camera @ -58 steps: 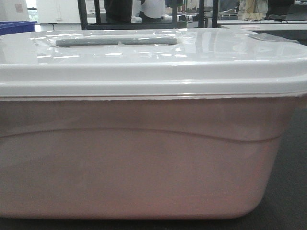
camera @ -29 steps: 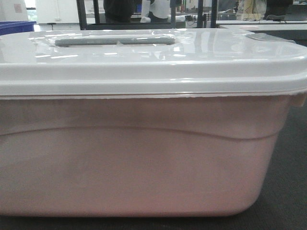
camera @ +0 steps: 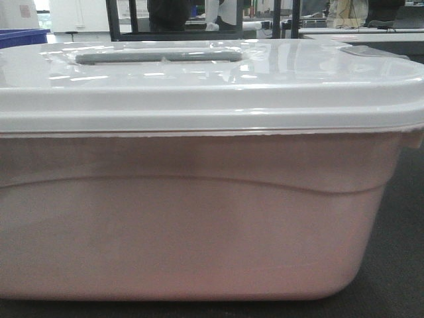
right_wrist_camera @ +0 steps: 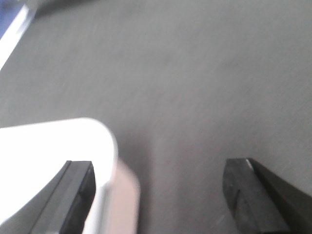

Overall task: Grab white bin and place on right shelf
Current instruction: 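Close both grippers on the white lid rim at each end, then lift the pink bin upward with both grippers, then hold the bin with both grippers while the base turns away from the table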

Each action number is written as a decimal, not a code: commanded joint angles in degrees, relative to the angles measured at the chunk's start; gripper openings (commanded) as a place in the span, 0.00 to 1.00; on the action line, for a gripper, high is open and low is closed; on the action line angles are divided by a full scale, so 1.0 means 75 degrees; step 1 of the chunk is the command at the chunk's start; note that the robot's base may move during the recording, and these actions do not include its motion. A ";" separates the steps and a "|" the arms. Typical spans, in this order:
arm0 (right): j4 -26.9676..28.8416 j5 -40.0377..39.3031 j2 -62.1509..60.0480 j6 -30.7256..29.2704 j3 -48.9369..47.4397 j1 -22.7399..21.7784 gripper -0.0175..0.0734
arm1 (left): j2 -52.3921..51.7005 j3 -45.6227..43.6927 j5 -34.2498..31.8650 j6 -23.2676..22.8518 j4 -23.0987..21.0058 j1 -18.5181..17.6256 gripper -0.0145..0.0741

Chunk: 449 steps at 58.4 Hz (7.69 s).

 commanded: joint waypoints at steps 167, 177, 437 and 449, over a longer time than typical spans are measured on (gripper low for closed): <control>0.9925 0.4374 0.3730 -0.6810 0.1153 -0.0979 0.35 | 0.3143 0.1474 0.2550 0.4744 -1.0609 0.1506 0.02; 1.0510 0.4374 0.3730 -0.6849 0.1030 -0.0196 0.35 | 0.3143 0.1474 0.2550 0.4744 -1.0930 0.1506 0.02; 1.1208 0.1184 0.3257 -0.6900 -0.1106 0.0582 0.26 | 0.3128 -0.0721 0.2450 0.4464 -1.1163 0.0471 0.02; 1.1208 0.1184 0.3257 -0.6900 -0.1106 0.0582 0.26 | 0.3128 -0.0721 0.2450 0.4464 -1.1163 0.0471 0.02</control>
